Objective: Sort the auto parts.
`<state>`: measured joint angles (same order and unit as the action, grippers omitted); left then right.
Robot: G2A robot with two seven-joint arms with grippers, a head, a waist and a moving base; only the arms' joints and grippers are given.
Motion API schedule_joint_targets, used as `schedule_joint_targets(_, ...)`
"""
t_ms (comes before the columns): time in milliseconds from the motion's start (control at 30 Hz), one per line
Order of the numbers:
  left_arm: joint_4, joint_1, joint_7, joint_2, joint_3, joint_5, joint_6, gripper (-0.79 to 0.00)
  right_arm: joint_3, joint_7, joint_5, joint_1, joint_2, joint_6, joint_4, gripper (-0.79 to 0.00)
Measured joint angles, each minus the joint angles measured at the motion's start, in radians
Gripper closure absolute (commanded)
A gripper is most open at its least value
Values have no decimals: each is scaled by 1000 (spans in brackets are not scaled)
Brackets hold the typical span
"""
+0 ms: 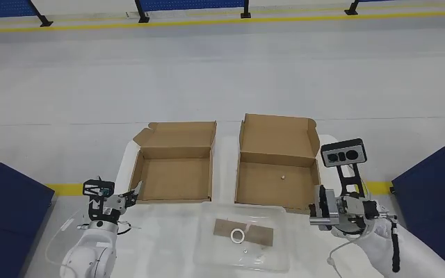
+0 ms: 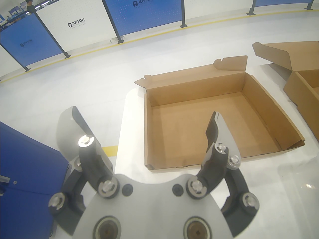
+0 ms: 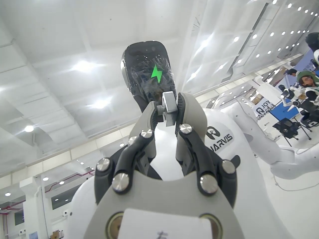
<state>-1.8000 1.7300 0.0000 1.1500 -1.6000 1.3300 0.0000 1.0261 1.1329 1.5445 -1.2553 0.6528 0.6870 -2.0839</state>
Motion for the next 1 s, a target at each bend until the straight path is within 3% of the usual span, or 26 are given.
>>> schedule_joint_targets(133, 0, 0, 0, 0, 0, 0, 0, -785, 30, -16, -85, -7, 12, 11, 32, 0)
schedule_joint_targets(367, 0, 0, 0, 0, 0, 0, 0, -785, 87, -172, -331, -41, 22, 0, 24, 0)
schedule_joint_targets(467, 0, 0, 0, 0, 0, 0, 0, -785, 99, -202, -358, -58, 28, -7, 3, 0)
schedule_joint_targets(867, 0, 0, 0, 0, 0, 0, 0, -785, 136, -72, -94, -96, 66, -45, -11, 0)
schedule_joint_targets(1000, 0, 0, 0, 0, 0, 0, 0, -785, 154, -40, -69, -107, 77, -71, -7, 0)
